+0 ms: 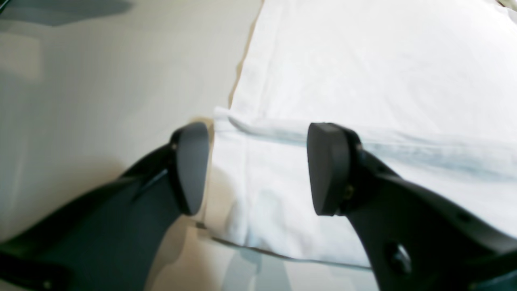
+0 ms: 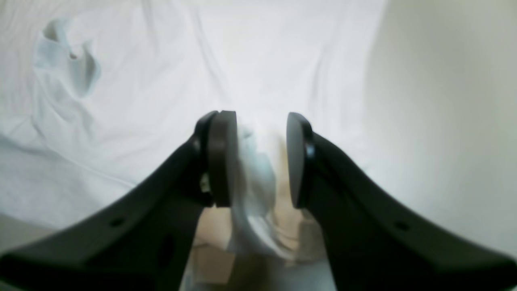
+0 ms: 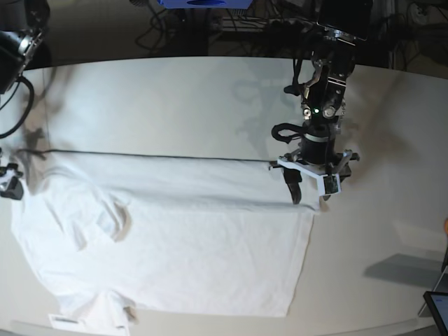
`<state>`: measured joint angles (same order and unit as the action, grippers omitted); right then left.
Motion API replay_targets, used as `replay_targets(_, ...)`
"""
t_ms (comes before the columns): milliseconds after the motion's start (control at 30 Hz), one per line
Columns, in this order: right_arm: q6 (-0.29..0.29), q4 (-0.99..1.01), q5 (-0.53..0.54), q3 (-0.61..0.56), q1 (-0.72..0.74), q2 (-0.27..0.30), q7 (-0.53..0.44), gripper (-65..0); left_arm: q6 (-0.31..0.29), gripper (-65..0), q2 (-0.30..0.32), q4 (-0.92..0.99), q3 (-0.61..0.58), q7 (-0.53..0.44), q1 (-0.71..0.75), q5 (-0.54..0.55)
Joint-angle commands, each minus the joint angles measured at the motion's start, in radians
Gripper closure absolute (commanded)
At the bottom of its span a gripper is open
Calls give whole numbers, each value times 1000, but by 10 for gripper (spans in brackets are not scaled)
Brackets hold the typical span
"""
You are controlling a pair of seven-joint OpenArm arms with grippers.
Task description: Fold the T-shirt properly
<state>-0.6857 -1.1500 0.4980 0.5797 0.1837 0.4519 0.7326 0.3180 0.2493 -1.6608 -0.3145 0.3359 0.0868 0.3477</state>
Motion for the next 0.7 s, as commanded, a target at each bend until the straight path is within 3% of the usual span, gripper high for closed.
replay_targets(0, -12, -68, 29, 0, 1, 21, -29, -122, 3, -380, 6, -20, 4, -28, -14, -9)
replay_targets(67, -12, -152, 31, -7, -40, 20, -18, -45, 3, -380, 5, -19, 5, -28, -15, -9)
replay_targets(133, -12, -219, 35, -7, -76, 12, 18, -13, 3, -380, 2, -19, 5, -28, -17, -9)
replay_targets(333, -12, -321, 49, 1, -103, -89, 187, -7, 3, -380, -1, -17, 5, -28, -31, -9)
replay_targets(500, -12, -298, 44, -7, -100, -127, 190, -6, 3, -380, -1, -19, 5, -28, -37, -9)
replay_targets(667, -12, -209, 40, 0, -77, -121, 189, -9, 3, -378, 5, -17, 4, -28, -32, -9)
